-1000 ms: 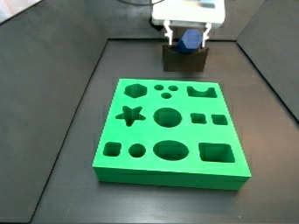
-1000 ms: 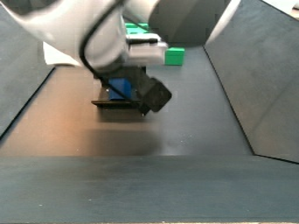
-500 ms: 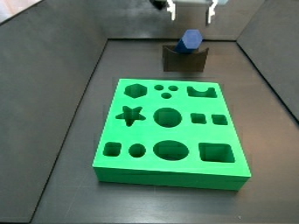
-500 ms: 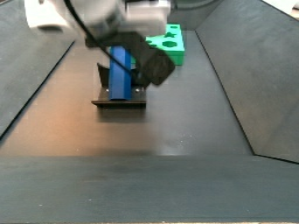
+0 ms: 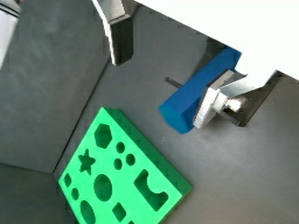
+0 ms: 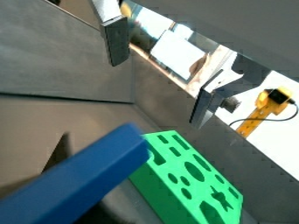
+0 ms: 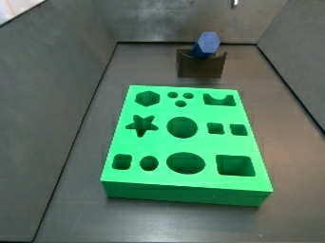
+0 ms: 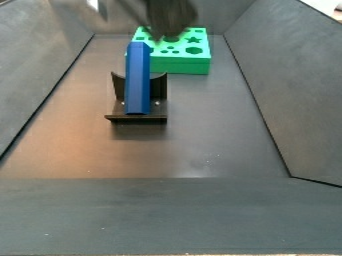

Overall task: Pick up the hexagon object. Move up. Place the hexagon object on the fixture. Regrasp the hexagon object. Move to above the board. Insert the hexagon object.
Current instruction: Regrasp the hexagon object.

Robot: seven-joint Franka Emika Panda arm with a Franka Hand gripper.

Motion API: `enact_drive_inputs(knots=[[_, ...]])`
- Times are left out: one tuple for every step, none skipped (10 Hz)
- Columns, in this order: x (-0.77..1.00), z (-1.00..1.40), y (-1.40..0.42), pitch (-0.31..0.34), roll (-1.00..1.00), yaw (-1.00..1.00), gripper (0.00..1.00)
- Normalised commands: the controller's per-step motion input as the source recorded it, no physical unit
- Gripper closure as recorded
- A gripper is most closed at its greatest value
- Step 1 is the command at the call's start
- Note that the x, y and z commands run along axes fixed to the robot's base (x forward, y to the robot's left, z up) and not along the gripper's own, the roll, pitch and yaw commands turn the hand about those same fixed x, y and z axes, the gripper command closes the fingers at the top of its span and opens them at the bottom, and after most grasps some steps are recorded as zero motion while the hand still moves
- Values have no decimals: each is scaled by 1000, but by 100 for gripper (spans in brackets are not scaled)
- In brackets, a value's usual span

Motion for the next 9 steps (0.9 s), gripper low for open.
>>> enact_drive_inputs(knots=[[-51,729,-1000,21,1000,13,0],[-76,436,-813,11,1000,13,0],[-70,283,-694,9,1000,13,0],[-41,104,-457,6,1000,14,0],[-33,74,-253,4,1000,14,0],[-37,49,-43,1,1000,15,0],[-36,33,-30,-1,1000,15,0],[-30,13,-48,-7,1000,15,0],[-31,15,-32,-11,1000,16,0]])
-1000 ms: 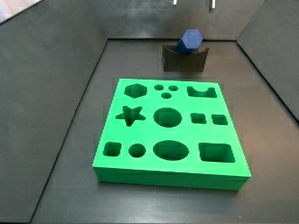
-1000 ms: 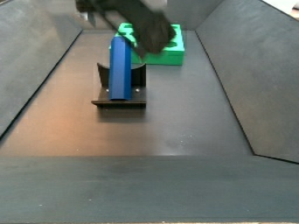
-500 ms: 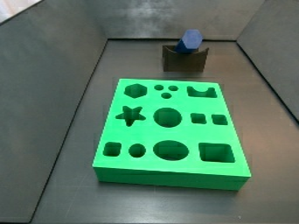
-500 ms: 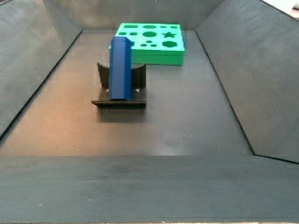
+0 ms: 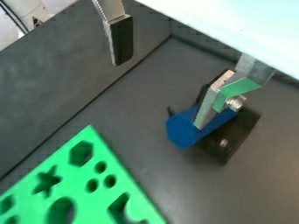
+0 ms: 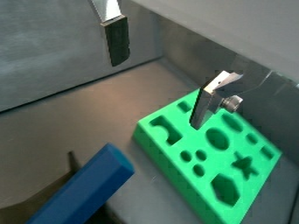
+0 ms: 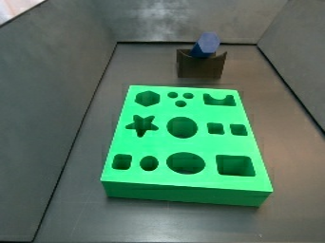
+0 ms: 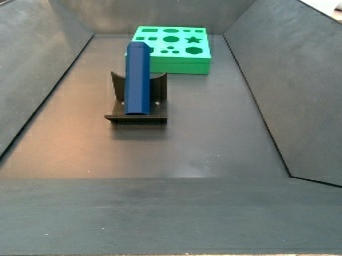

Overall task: Pick up the hexagon object. Move up. Place the hexagon object on the fixture. Regrasp the hexagon object. Move to above the board. Insert the hexagon object.
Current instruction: Regrasp the hexagon object.

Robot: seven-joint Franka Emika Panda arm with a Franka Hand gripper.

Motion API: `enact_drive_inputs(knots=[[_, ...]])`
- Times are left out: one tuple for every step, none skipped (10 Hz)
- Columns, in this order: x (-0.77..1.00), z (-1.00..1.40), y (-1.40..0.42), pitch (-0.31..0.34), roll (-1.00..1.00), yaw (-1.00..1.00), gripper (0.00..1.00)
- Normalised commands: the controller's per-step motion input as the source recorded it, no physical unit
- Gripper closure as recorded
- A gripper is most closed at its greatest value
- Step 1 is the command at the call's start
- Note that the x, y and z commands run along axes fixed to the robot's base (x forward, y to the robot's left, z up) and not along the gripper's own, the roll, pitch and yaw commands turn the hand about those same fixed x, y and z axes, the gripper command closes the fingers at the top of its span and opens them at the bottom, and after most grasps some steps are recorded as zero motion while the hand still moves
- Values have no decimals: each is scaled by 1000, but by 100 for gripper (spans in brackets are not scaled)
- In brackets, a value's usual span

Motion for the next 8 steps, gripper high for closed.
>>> enact_drive_inputs(knots=[[-29,15,-23,-16,1000,17,0],[-23,8,-20,-19,1000,17,0],[-9,8,-21,-26,1000,18,0],[-5,10,-19,-29,1000,19,0],[-6,8,-18,-28,1000,20,0],[-4,7,-17,-23,1000,20,0],[2,5,-20,-17,1000,22,0],[9,4,-24,-12,1000,22,0]])
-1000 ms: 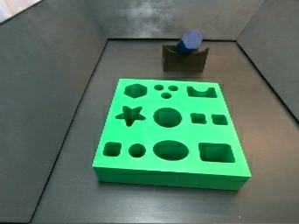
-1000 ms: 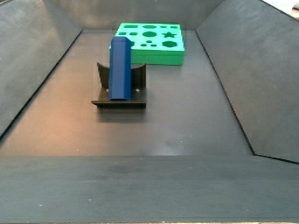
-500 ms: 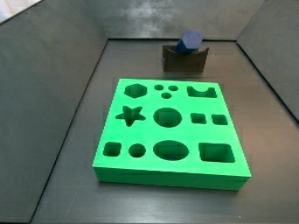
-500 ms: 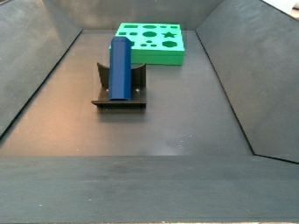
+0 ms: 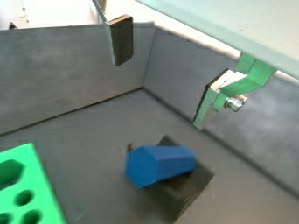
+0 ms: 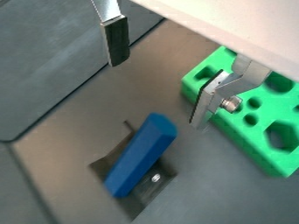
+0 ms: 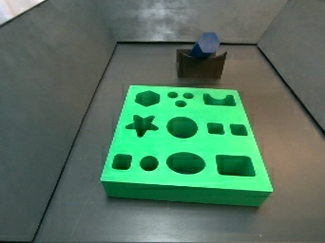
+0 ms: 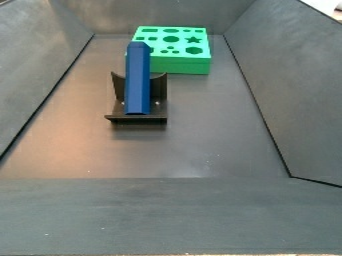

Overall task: Pick up the hexagon object. Move up. Place the hexagon object on the fixture. Regrasp the hexagon object. Move to above the board. Insert the hexagon object.
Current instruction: Regrasp the hexagon object.

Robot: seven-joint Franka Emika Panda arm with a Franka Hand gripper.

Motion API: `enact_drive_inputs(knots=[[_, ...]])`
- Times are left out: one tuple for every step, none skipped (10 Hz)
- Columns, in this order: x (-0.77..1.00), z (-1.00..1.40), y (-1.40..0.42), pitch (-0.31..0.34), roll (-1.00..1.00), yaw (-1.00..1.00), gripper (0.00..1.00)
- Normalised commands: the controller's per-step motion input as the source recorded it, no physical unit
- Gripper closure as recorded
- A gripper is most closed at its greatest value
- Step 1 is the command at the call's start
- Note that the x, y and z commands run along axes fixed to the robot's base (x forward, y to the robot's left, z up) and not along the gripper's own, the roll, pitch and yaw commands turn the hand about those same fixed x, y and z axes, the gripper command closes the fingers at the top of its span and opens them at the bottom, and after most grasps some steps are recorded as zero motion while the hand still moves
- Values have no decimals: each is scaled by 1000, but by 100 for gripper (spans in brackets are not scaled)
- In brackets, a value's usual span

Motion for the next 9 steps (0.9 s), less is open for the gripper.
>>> enact_drive_inputs(knots=[[24,1,-22,-1,1000,23,0],[37,-3,-25,12,1000,25,0],[47,-3,-30,27,1000,28,0],[58,-6,-30,46,1000,32,0],[70,-5,-35,69,1000,39,0],[85,0,-40,112,1000,55,0],[93,-3,-45,154,1000,79,0],[102,-10,-47,165,810,96,0],[101,-7,-50,165,620,119,0]])
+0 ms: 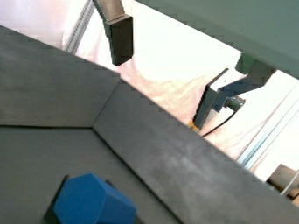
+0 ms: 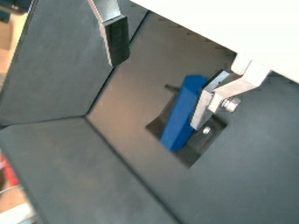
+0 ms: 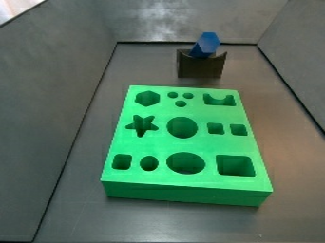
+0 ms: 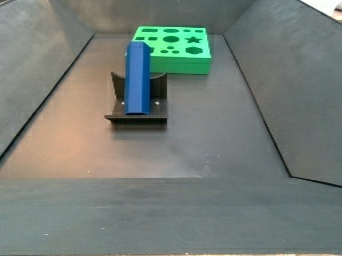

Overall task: Pick up the hexagon object. Move up. Place the hexagon object on the fixture. Regrasp the hexagon object. Move to above the board. Insert the hexagon object.
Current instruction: Regrasp the hexagon object.

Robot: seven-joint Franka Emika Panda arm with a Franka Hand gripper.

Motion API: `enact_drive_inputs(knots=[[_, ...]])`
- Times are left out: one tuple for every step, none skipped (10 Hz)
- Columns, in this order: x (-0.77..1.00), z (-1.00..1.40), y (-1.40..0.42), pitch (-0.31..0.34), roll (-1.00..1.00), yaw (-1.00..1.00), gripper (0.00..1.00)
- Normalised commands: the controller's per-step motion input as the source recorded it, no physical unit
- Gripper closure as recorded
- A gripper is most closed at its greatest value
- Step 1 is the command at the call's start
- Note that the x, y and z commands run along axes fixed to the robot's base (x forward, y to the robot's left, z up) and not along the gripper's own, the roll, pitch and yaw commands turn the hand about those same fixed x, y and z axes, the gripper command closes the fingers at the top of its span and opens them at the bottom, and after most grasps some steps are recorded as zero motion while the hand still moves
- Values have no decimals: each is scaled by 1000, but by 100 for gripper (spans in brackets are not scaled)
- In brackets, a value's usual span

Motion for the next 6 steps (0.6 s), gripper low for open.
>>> enact_drive_inputs(knots=[[96,-2,-44,146,325,155,0],[91,1,-38,132,247,169,0],[30,-1000,48,26,192,145,0],[29,-1000,47,11,181,146,0],[41,-1000,44,-33,159,137,0],[49,-1000,39,-62,121,120,0]])
